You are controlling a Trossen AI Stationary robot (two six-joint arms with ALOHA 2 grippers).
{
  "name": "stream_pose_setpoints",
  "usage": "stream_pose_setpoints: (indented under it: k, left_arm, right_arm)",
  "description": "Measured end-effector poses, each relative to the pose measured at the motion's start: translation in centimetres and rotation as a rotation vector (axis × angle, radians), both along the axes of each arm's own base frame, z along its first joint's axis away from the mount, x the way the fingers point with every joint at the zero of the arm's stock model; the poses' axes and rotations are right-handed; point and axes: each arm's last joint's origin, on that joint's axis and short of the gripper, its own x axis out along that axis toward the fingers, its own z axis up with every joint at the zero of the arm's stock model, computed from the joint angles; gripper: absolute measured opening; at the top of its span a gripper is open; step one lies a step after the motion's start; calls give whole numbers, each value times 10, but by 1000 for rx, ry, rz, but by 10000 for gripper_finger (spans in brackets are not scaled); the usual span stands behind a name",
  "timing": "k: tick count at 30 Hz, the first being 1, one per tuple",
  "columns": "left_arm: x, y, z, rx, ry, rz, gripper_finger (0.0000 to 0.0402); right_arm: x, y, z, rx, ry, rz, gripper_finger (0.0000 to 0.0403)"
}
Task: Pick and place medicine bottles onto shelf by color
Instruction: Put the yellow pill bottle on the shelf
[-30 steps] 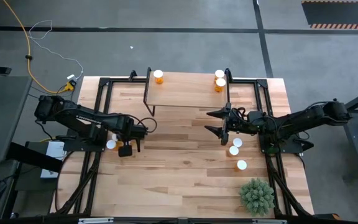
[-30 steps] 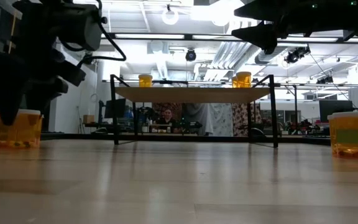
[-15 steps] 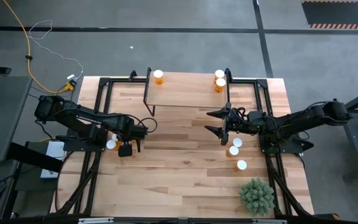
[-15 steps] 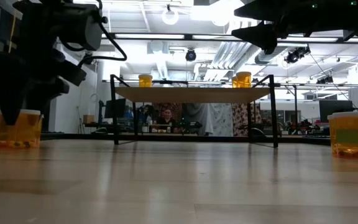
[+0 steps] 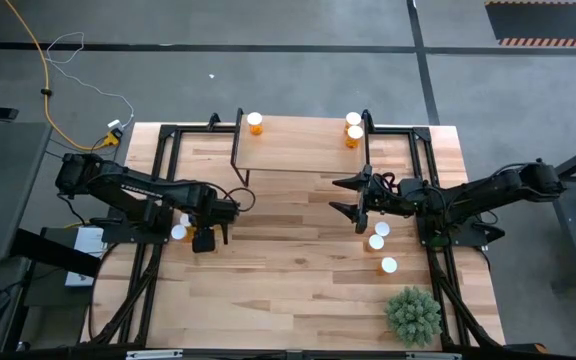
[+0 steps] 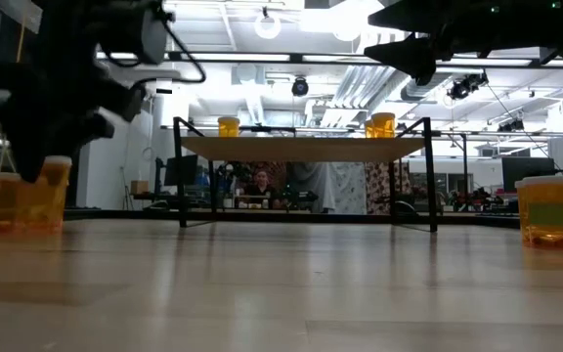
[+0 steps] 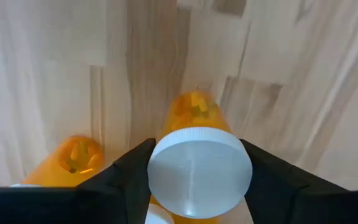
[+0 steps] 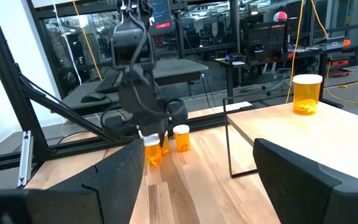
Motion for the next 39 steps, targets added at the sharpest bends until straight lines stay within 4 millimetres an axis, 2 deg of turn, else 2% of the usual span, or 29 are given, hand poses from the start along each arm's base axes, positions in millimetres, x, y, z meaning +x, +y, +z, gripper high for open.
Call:
stream_pose_setpoints:
  k: [4,8,12,16,19,23,27,32,36,39]
  left_arm:
    - [10,1,22,7,-49,-18,207]
    - [20,1,49,12,-102,-40,197]
    - [29,2,85,38,-186,-53,190]
    - [37,5,126,151,-306,-91,199]
    - [45,13,153,240,-379,-103,202]
    - [63,36,175,306,-398,-87,198]
    - [89,73,181,339,-356,-74,198]
    - [112,125,170,343,-254,-20,204]
    - [115,159,159,322,-184,51,205]
    - [110,177,154,305,-158,96,206]
  right_arm:
    - [0,0,0,0,0,0,291]
    - [0,0,0,1,0,0,291]
    - [0,0,0,0,-1,0,291]
    - [0,0,0,1,0,0,291]
    - [0,0,0,1,-1,0,291]
    - [0,0,0,14,-4,0,291]
    - [0,0,0,17,-8,0,291]
    - [0,0,0,17,-8,0,291]
    - [0,0,0,16,-7,0,291]
    - [0,0,0,16,-4,0,291]
